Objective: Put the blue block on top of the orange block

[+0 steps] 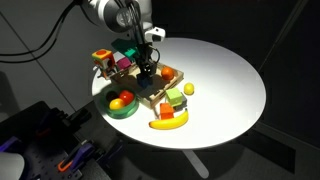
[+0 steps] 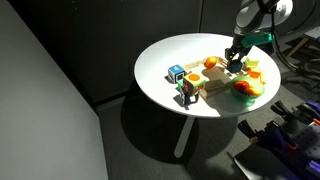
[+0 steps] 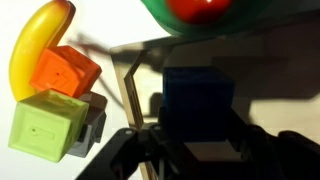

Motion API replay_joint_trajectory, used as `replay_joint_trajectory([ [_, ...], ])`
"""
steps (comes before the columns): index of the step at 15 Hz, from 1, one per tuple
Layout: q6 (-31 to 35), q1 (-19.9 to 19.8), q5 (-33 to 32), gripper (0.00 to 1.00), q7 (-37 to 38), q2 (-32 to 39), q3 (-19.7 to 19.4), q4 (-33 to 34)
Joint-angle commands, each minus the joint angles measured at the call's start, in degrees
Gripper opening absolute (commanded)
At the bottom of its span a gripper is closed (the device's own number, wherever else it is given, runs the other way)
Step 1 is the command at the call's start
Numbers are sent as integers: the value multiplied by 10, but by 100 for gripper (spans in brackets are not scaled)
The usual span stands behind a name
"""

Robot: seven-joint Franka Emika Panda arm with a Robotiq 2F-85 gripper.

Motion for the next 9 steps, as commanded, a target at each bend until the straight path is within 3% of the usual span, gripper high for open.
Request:
replay_joint_trajectory([
  [1, -74, -2, -16, 32, 28, -33, -13, 19],
  [9, -136, -23, -23, 32, 33, -53, -31, 44],
])
